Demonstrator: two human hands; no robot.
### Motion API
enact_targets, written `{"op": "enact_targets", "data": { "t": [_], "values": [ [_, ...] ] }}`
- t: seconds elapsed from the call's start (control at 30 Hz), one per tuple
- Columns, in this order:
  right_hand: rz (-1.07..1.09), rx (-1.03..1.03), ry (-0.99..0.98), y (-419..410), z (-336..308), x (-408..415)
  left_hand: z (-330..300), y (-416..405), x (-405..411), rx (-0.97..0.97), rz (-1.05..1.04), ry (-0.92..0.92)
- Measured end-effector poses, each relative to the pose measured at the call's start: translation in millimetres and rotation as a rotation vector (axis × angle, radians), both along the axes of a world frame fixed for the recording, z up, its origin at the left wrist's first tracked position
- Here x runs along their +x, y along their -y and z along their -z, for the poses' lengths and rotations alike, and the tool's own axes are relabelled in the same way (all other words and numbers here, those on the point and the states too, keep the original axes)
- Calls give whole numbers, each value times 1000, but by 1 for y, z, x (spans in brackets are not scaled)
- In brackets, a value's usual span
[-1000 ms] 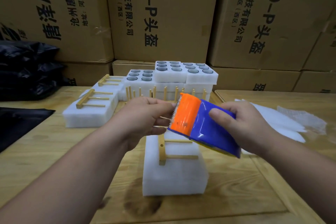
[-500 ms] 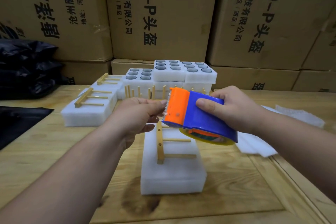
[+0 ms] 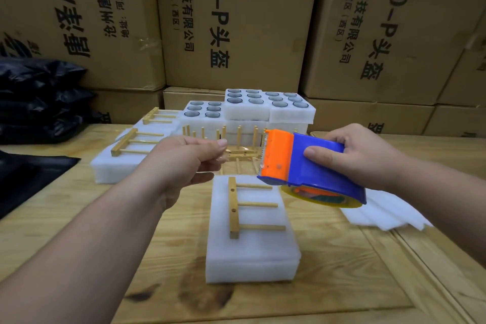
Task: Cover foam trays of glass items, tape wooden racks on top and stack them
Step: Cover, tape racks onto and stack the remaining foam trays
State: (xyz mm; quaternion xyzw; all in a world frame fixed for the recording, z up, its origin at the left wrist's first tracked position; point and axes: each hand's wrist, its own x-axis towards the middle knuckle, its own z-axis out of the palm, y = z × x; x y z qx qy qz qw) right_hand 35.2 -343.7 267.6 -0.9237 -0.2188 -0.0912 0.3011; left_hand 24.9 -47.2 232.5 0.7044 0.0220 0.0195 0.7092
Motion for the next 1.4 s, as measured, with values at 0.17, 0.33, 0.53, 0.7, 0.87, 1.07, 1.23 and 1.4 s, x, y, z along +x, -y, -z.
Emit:
{"op": "enact_targets", "data": {
  "t": [0.17,0.33,0.53,0.7,0.87,1.07,1.23,1.4],
  "values": [
    [14,7,-13,10,5,1,0,-9,4,-57,-33,15],
    [61,6,-56,30,9,2,2,-32,6,-118,-47,-38],
    [85,54,-117,48,13,0,10,-49,9,-133,-121,-81],
    [76,76,-135,60,12,0,17,-54,9,-144,-139,-85],
    [63,22,-137,56,3,6,27,-54,9,-230,-149,-113],
    [81,-103,-143,43,-18,15,59,-56,6,-339,-172,-222],
    [88,-234,-168,30,-24,21,90,-51,2,-431,-188,-325],
    [91,-336,-188,18,-35,26,109,-38,1,-501,-196,-414]
  ]
}}
